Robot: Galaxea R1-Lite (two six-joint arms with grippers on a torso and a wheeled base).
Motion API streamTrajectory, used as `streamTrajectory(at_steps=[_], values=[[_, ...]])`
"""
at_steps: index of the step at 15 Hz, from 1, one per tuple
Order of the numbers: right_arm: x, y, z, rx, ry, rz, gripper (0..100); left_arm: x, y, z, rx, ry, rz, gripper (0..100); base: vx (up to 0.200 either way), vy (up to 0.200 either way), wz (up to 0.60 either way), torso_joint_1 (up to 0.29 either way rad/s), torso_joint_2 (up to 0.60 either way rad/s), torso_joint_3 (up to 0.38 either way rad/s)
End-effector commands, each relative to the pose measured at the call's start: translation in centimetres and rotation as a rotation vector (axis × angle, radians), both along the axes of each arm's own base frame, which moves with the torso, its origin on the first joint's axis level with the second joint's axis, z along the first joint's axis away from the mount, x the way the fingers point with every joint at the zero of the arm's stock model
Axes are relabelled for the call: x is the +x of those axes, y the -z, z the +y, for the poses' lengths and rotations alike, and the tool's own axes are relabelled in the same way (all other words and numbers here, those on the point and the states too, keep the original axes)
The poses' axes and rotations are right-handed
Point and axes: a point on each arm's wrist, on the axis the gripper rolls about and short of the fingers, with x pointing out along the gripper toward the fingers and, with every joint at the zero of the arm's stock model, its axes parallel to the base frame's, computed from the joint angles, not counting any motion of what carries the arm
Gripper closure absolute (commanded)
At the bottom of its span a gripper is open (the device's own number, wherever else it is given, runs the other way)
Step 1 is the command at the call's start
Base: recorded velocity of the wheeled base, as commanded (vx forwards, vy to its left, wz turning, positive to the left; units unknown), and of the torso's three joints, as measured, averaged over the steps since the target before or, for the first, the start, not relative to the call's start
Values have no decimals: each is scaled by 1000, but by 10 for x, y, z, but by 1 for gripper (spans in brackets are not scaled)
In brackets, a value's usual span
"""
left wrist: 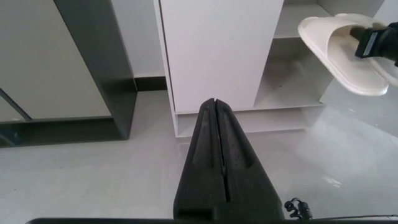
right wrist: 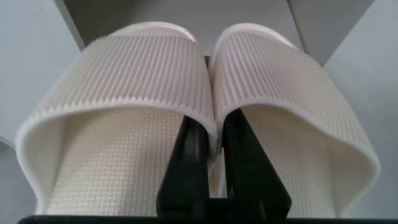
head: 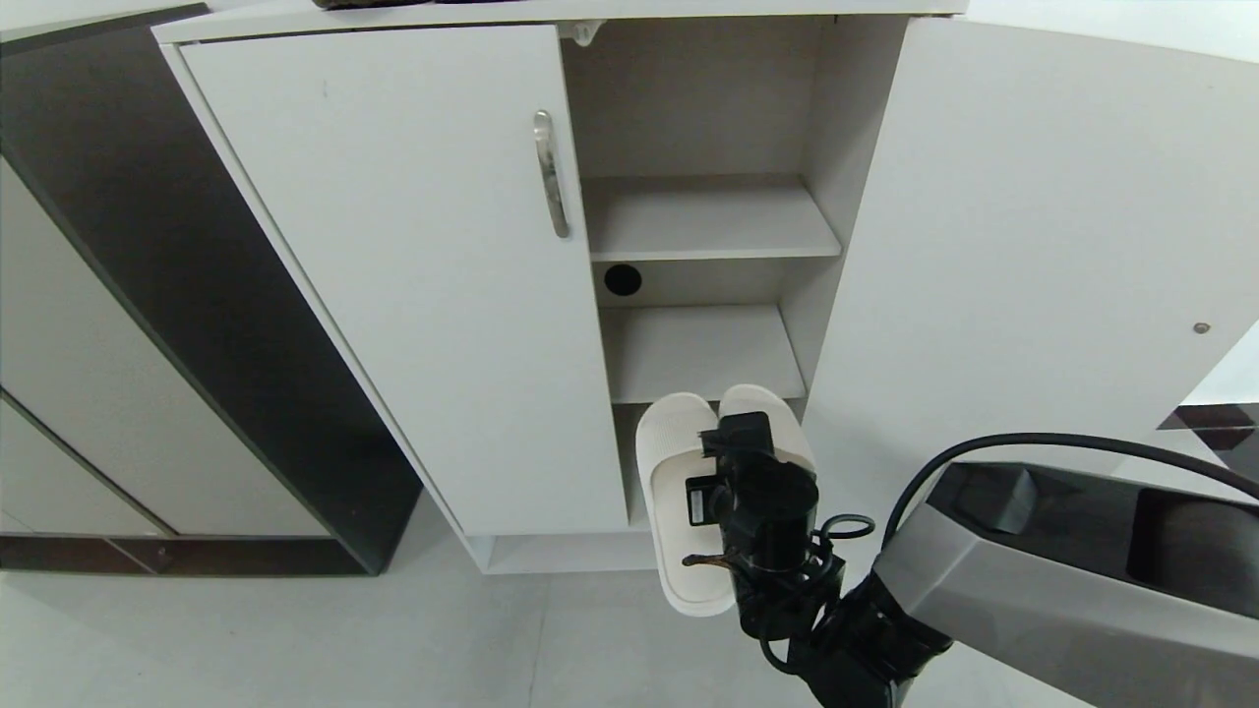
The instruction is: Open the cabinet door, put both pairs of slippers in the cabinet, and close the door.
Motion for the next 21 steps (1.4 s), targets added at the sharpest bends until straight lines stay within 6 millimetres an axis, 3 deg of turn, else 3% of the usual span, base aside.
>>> streamTrajectory(at_steps=[1, 9, 19, 21], values=[[0, 9, 1, -20, -1, 11, 100, 0, 0, 0, 0, 0, 1, 100, 0, 0, 0, 0, 0, 0], [6, 23, -7, -42, 22, 40, 100, 0, 0, 0, 0, -2, 1, 100, 0, 0, 0, 0, 0, 0], [10, 17, -9, -23, 32, 23, 100, 0, 0, 0, 0, -2, 1, 100, 200, 0, 0, 2, 3, 0], [15, 18, -14, -23, 45, 23, 100, 0, 0, 0, -2, 0, 1, 100, 0, 0, 0, 0, 0, 0]])
